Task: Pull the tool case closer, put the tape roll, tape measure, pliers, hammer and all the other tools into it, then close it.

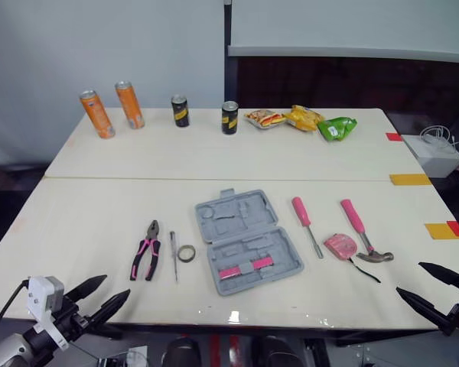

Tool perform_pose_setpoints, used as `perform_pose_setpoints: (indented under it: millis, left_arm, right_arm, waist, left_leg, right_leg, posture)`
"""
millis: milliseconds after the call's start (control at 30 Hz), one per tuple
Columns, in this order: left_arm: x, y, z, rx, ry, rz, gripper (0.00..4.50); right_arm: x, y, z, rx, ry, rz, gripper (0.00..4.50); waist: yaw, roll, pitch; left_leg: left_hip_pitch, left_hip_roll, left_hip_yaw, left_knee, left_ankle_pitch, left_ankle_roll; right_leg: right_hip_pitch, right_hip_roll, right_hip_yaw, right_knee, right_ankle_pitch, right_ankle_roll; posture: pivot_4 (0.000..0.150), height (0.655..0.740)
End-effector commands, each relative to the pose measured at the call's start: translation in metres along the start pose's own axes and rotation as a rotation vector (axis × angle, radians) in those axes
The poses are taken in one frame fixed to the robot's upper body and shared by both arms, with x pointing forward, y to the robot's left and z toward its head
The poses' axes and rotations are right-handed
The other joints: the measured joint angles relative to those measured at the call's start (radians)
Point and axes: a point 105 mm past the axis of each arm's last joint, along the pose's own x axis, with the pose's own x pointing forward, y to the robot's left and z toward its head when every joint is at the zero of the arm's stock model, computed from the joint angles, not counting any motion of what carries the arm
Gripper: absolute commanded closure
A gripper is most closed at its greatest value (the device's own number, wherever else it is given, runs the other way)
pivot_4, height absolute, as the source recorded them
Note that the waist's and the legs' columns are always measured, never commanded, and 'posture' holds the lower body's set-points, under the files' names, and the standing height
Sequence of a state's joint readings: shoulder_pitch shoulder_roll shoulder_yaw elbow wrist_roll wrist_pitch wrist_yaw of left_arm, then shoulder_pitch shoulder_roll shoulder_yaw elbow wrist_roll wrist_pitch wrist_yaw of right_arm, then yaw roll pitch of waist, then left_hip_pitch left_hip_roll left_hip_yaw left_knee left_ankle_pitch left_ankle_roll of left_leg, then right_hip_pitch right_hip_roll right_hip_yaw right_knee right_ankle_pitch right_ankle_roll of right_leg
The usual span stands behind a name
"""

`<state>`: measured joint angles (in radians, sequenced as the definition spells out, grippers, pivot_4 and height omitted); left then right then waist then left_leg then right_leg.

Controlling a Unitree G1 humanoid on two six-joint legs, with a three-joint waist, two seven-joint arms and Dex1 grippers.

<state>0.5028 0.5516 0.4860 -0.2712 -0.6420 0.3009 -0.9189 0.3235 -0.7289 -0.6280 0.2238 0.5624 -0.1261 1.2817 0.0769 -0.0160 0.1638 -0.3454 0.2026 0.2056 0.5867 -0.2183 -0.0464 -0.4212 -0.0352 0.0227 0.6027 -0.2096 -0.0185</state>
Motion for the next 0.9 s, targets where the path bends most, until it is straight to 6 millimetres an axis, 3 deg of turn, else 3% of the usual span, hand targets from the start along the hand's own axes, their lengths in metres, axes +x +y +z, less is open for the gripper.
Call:
perform_pose_setpoints:
  millis: [33, 233, 433, 567, 733, 900]
  left_arm:
    - [0.004, -0.004, 0.011, 0.028, -0.018, -0.024, 0.21]
    - [0.017, -0.011, 0.027, 0.066, -0.038, -0.080, 0.21]
    - [0.040, -0.023, 0.053, 0.162, 0.001, -0.182, 0.21]
    - [0.058, -0.026, 0.060, 0.190, 0.110, -0.294, 0.21]
    - [0.084, -0.018, 0.065, 0.238, 0.163, -0.397, 0.21]
    - [0.113, -0.016, 0.070, 0.285, 0.213, -0.494, 1.66]
  right_arm:
    - [0.001, -0.002, 0.011, -0.043, -0.024, -0.001, 0.00]
    - [0.034, 0.001, 0.034, -0.114, -0.086, -0.014, 0.00]
    - [0.091, 0.015, 0.065, -0.155, -0.003, 0.053, 0.00]
    - [0.133, 0.023, 0.090, -0.197, 0.068, 0.162, 0.00]
    - [0.179, 0.022, 0.103, -0.245, 0.119, 0.251, 0.00]
    - [0.213, 0.013, 0.098, -0.360, 0.241, 0.359, 1.44]
  waist:
    - [0.000, 0.000, 0.000]
    - [-0.001, 0.000, 0.000]
    - [0.000, 0.001, -0.001]
    - [-0.004, 0.001, -0.001]
    - [-0.001, 0.003, -0.002]
    - [-0.001, 0.003, -0.002]
  left_leg:
    - [0.000, 0.000, 0.000, 0.000, 0.000, 0.000]
    - [0.001, 0.000, 0.000, 0.001, 0.000, 0.000]
    - [0.009, 0.000, 0.000, 0.002, 0.000, 0.000]
    - [0.011, -0.001, 0.000, 0.003, 0.002, -0.002]
    - [0.011, -0.001, 0.000, 0.003, 0.004, -0.004]
    - [-0.002, -0.001, -0.001, 0.010, 0.007, 0.001]
  right_leg:
    - [0.000, 0.000, 0.000, 0.000, 0.000, 0.000]
    - [0.000, 0.000, 0.000, 0.003, 0.001, -0.001]
    - [0.003, 0.000, 0.000, 0.004, 0.001, -0.001]
    - [0.004, 0.000, 0.001, 0.008, 0.001, -0.001]
    - [0.001, 0.000, 0.001, 0.012, 0.000, -0.003]
    - [-0.011, 0.000, 0.000, 0.023, -0.002, -0.006]
  posture:
    - [0.150, 0.7400]
    - [0.150, 0.7400]
    - [0.150, 0.7400]
    - [0.150, 0.7400]
    - [0.150, 0.7400]
    - [0.150, 0.7400]
